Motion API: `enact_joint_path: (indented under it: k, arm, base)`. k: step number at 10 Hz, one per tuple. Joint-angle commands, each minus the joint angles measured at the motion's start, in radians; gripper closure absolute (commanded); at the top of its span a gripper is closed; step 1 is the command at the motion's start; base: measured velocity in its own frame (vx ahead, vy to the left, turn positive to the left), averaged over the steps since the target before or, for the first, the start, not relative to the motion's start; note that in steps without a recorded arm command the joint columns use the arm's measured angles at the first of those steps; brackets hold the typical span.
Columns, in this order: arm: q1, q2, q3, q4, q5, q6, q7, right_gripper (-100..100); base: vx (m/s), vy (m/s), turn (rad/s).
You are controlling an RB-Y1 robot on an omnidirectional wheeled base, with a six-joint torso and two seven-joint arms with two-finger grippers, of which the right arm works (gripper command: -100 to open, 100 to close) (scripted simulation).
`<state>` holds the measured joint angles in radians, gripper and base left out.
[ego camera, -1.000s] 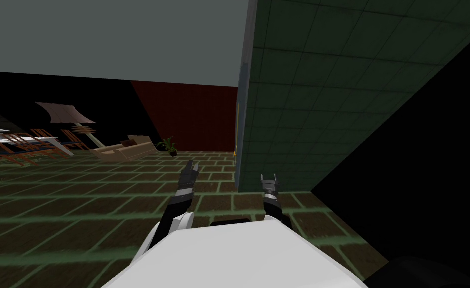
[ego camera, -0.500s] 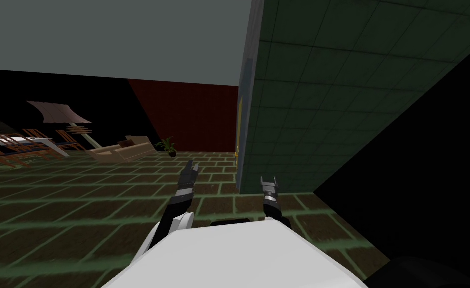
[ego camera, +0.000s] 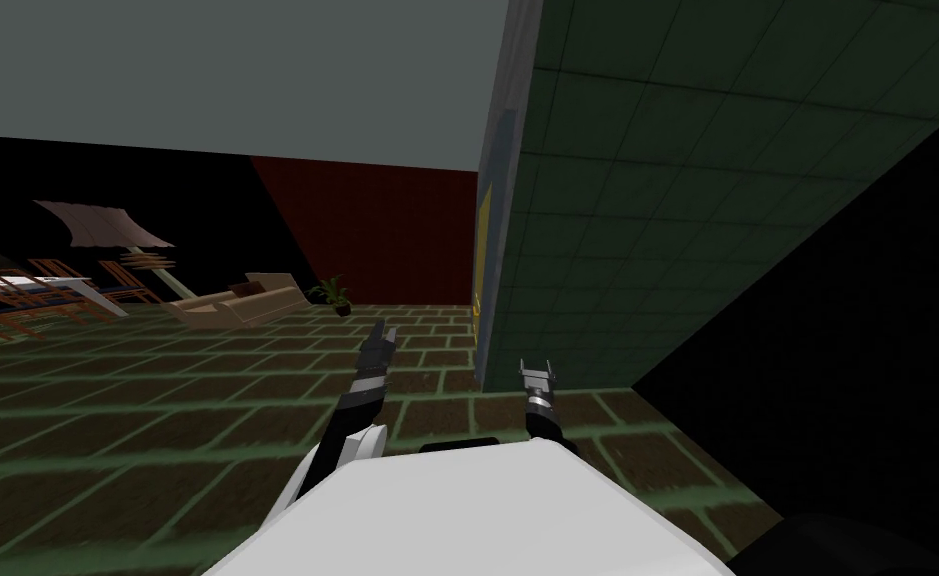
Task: Push the door open
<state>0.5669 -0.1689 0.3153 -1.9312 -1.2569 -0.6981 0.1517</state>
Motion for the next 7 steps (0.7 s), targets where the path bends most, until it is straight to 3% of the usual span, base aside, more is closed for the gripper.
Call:
enact_joint_path:
  k: [1, 7]
  arm:
    - [-0.001, -0.003, 0.008, 0.016, -0.029, -0.008, -0.003, -100]
    - [0.004, -0.015, 0.033, 0.055, -0.144, -0.028, -0.001, -100]
  base:
    - [0.072, 0.078, -0.013]
    - [0.075, 0.072, -0.013]
